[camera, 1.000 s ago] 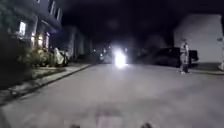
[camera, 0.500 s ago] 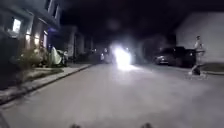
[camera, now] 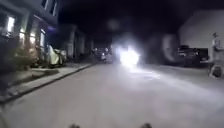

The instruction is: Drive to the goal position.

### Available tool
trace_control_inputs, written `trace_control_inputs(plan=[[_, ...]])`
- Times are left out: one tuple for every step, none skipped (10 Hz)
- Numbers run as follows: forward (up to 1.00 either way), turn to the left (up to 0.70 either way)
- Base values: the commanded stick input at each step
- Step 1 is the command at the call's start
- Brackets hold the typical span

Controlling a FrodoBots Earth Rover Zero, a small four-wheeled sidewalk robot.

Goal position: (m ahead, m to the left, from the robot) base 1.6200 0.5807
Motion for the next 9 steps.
trace_control_inputs(plan=[[0.85,0.0],[0.85,0.0],[0.85,0.0],[0.85,0.0],[0.85,0.0],[0.85,0.0],[0.85,0.0],[0.85,0.0],[0.85,0.0]])
